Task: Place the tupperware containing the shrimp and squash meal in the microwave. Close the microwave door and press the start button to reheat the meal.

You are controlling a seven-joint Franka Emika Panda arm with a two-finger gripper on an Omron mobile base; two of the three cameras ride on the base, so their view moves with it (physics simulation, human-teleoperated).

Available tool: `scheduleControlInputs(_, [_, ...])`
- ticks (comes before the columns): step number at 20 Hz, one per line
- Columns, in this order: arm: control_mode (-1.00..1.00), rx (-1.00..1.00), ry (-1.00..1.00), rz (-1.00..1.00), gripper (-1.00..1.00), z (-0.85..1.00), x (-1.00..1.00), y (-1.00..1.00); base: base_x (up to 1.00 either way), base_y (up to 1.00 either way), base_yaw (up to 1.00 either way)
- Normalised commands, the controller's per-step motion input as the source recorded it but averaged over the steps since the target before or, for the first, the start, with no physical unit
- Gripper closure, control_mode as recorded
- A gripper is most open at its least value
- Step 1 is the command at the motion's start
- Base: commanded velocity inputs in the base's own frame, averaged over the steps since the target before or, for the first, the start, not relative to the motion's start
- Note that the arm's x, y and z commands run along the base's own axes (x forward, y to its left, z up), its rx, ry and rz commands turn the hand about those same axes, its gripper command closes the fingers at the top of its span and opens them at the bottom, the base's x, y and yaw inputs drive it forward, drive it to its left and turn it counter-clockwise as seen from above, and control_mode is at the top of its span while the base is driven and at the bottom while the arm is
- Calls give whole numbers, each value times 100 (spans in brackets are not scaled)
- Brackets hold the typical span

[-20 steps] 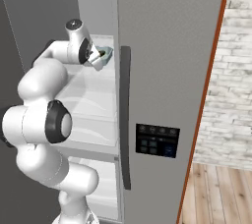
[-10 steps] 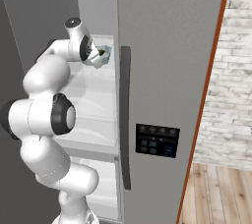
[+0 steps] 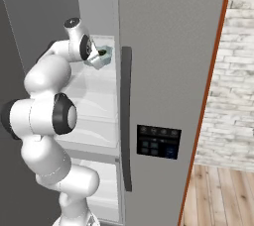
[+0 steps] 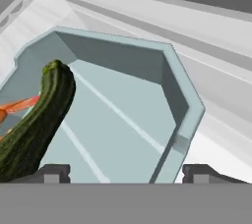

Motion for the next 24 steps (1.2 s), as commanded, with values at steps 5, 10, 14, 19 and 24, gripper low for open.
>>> scheduleControlInputs(5, [-100, 0, 7, -4, 100, -56, 0, 1, 0, 0, 0])
scheduleControlInputs(10, [-100, 0, 6, -1, 100, -30, 0, 0, 0, 0, 0])
scheduleControlInputs(14, [-100, 0, 0, 0, 100, 0, 0, 0, 0, 0, 0])
scheduleControlInputs(19, [-100, 0, -1, -1, 100, -3, -29, 9, 0, 0, 0])
scheduleControlInputs(24, [-100, -2, -16, -9, 100, -10, -75, 24, 0, 0, 0])
